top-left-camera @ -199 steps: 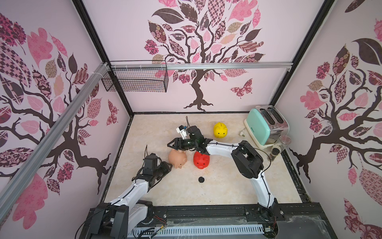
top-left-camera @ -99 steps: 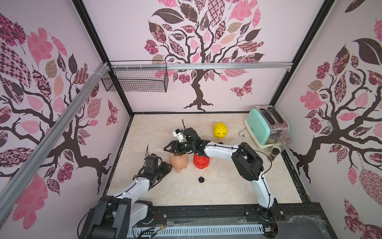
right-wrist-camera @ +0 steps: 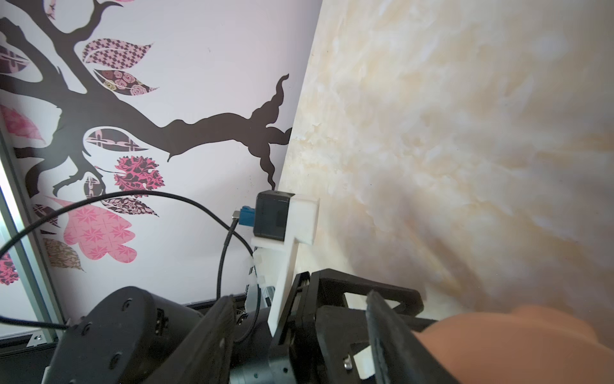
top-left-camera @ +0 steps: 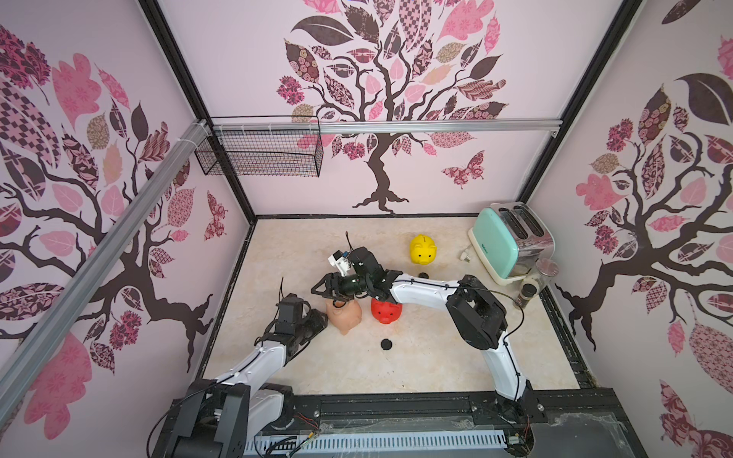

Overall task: Close piggy banks
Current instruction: Turn over the piggy bank at the center of the board.

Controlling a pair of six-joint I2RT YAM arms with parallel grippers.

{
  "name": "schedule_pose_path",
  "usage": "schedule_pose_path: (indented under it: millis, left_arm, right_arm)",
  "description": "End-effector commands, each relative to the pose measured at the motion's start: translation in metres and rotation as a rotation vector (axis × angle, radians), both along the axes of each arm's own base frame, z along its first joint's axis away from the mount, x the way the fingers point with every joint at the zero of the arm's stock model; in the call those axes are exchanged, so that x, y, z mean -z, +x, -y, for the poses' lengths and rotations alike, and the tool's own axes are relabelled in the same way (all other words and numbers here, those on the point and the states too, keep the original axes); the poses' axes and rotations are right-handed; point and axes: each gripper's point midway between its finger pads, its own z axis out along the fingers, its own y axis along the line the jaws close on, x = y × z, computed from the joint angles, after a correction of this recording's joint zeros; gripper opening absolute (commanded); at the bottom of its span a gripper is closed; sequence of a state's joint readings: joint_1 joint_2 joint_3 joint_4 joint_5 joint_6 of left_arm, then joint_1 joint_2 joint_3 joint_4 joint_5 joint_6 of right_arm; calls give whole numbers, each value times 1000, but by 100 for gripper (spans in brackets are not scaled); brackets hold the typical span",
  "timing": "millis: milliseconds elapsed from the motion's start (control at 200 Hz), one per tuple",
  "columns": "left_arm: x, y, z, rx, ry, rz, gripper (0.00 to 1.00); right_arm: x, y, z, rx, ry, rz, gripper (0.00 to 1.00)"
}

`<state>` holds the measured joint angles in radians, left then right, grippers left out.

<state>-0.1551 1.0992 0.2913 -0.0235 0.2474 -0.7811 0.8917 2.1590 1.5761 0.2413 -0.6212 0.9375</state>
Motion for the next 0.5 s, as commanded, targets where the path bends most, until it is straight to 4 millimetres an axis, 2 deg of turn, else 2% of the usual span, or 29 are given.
schedule_pose_path:
  millis: [0,130,260,355,495]
  left_arm:
    - [-9,1,-8,-24,30,28,40]
    - [-21,-2,-14,-45,47,62,43]
    - [-38,-6,-21,-70,53,85,43]
    - [-67,-5,-24,-80,43,133,45]
    - [-115,-2,-32,-83,55,192,47]
  right_arm:
    - [-40,-7,-1,-23,46,56,65]
    - [-55,-7,3,-18,43,95,65]
    - [-81,-5,16,12,1,192,66]
    - [-102,-7,33,28,-52,272,68]
    - [-111,-15,71,61,-171,379,68]
